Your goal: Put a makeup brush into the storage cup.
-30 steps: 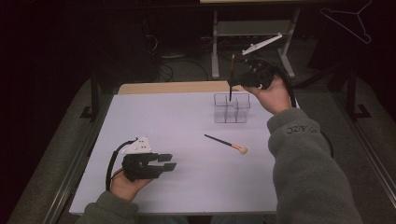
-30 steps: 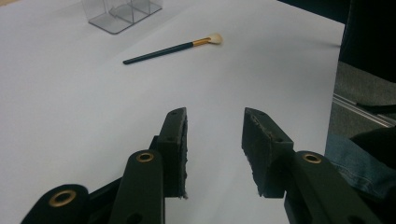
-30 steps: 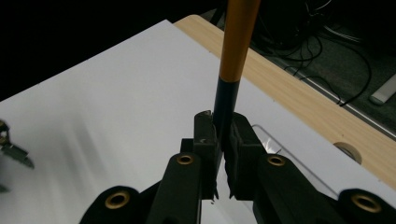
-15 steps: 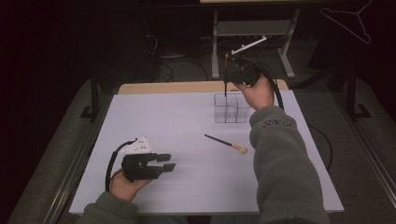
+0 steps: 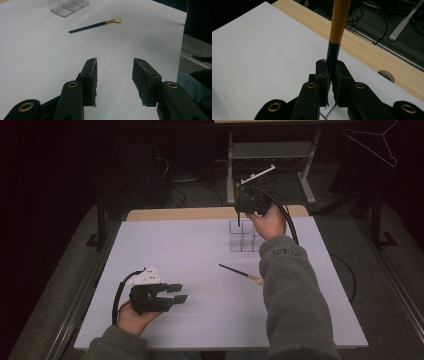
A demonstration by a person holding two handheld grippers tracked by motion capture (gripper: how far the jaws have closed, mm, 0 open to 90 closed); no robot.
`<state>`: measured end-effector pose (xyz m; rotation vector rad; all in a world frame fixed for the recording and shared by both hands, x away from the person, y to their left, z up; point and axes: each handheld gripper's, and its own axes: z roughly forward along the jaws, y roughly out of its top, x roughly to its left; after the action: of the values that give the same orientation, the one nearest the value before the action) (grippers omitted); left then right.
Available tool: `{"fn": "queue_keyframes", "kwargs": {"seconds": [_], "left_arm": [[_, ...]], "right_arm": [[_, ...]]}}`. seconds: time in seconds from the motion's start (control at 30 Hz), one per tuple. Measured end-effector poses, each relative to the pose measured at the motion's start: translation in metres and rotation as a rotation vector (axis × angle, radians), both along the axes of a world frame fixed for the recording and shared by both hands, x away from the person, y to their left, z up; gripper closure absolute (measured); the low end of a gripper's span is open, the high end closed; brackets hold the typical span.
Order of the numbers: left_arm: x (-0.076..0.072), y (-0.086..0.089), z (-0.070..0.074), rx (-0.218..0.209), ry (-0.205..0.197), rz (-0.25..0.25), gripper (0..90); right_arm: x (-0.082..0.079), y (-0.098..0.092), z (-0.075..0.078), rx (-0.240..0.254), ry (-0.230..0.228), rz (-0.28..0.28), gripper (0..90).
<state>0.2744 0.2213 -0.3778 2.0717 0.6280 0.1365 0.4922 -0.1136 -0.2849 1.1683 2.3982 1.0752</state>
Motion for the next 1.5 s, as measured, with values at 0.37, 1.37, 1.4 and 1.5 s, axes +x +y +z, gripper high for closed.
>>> {"fn": "queue_keyframes", "kwargs": {"seconds": [0.37, 1.37, 1.4, 1.5], "left_arm": [[0.0, 0.001, 0.0, -0.007, 0.006, 0.012, 53.3], [0.0, 0.002, 0.001, -0.019, -0.001, 0.024, 52.1], [0.0, 0.003, 0.002, -0.014, -0.011, 0.016, 52.1], [0.0, 0.002, 0.001, -0.015, -0.003, 0.019, 51.9]], "right_arm": [[0.002, 0.003, -0.012, 0.006, 0.016, -0.013, 82.3], [0.002, 0.003, -0.038, -0.026, 0.034, -0.024, 82.1], [0.002, 0.004, -0.038, -0.019, 0.04, -0.029, 82.0], [0.001, 0.005, -0.041, -0.026, 0.048, -0.031, 82.0]]}}
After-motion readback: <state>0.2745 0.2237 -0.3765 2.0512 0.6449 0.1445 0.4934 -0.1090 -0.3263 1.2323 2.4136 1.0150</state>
